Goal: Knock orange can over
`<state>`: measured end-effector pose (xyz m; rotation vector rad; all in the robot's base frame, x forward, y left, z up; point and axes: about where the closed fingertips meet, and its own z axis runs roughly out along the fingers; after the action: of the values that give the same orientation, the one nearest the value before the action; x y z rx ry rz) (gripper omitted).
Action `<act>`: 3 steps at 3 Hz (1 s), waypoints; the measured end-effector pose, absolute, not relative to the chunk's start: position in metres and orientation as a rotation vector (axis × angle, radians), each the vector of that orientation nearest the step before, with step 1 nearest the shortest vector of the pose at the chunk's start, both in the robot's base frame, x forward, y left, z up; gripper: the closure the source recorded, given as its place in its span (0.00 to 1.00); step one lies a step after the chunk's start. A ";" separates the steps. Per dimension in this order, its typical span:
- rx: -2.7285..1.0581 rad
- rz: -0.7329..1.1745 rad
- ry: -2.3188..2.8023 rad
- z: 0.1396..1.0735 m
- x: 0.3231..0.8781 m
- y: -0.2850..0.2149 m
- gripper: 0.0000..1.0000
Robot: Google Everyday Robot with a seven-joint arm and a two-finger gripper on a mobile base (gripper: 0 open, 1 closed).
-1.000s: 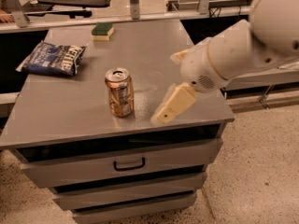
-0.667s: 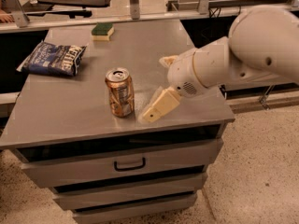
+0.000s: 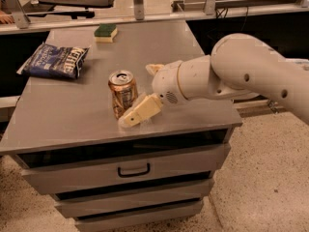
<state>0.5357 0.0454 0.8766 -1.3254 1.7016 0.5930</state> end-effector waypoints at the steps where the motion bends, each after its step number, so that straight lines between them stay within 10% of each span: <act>1: -1.268 0.650 1.675 0.874 0.544 0.066 0.00; 3: -1.206 0.667 1.624 0.884 0.583 0.081 0.00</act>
Offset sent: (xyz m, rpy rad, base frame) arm 0.0474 0.0440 0.0028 0.1921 -0.0073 -0.0372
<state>0.5834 0.0811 0.8840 -1.2058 1.6243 0.6675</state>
